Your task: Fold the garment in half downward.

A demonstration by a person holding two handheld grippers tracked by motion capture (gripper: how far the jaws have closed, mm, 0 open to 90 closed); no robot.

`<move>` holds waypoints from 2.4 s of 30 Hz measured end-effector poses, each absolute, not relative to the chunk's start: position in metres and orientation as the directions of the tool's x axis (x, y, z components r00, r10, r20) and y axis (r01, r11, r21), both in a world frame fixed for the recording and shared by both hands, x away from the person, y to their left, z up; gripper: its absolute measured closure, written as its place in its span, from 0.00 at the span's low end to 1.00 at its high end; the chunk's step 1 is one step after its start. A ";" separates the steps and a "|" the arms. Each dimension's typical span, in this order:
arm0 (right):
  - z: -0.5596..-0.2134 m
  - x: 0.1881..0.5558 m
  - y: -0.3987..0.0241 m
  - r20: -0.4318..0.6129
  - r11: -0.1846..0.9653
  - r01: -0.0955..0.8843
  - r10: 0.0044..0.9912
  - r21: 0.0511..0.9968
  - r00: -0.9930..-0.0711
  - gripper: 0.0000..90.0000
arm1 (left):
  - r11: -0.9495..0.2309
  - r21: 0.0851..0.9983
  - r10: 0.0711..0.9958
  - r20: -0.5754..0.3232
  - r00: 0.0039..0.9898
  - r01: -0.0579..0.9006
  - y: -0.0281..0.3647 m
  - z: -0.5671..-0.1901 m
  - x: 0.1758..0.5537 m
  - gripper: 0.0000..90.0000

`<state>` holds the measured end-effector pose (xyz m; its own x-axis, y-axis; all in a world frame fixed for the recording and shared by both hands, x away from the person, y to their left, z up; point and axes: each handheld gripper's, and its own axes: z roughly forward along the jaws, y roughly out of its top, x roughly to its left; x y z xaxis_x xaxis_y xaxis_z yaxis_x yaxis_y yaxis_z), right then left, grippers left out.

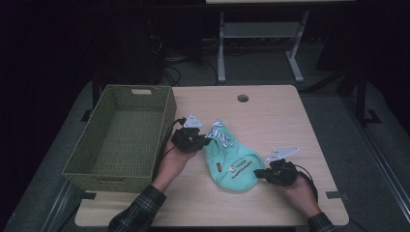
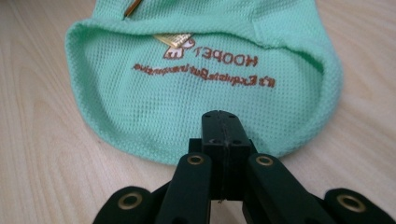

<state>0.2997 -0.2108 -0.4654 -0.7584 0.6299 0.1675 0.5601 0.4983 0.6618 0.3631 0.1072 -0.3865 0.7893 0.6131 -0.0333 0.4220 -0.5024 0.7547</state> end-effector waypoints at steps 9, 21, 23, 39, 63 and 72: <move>-0.468 0.304 -0.206 0.166 0.508 0.557 0.624 0.657 -0.764 1.00 | -0.509 0.758 0.610 -0.018 0.792 0.409 0.108 -0.384 0.363 0.90; -0.469 0.317 -0.188 0.141 0.526 0.530 0.608 0.666 -0.781 1.00 | -0.539 0.762 0.575 0.021 0.818 0.359 0.100 -0.378 0.357 0.90; -0.468 0.318 -0.186 0.142 0.525 0.532 0.610 0.664 -0.779 1.00 | -0.552 0.758 0.557 0.024 0.830 0.348 0.097 -0.378 0.356 0.90; -0.458 0.316 -0.195 0.141 0.496 0.528 0.623 0.689 -0.770 1.00 | -0.635 0.728 0.438 0.064 0.897 0.258 0.069 -0.387 0.338 0.90; -0.450 0.314 -0.177 0.165 0.493 0.498 0.573 0.713 -0.803 1.00 | -0.665 0.723 0.291 0.019 0.957 0.188 0.050 -0.400 0.317 0.89; -0.459 0.316 -0.186 0.177 0.497 0.521 0.584 0.694 -0.792 1.00 | -0.682 0.708 0.234 -0.023 0.972 0.181 0.036 -0.416 0.311 0.87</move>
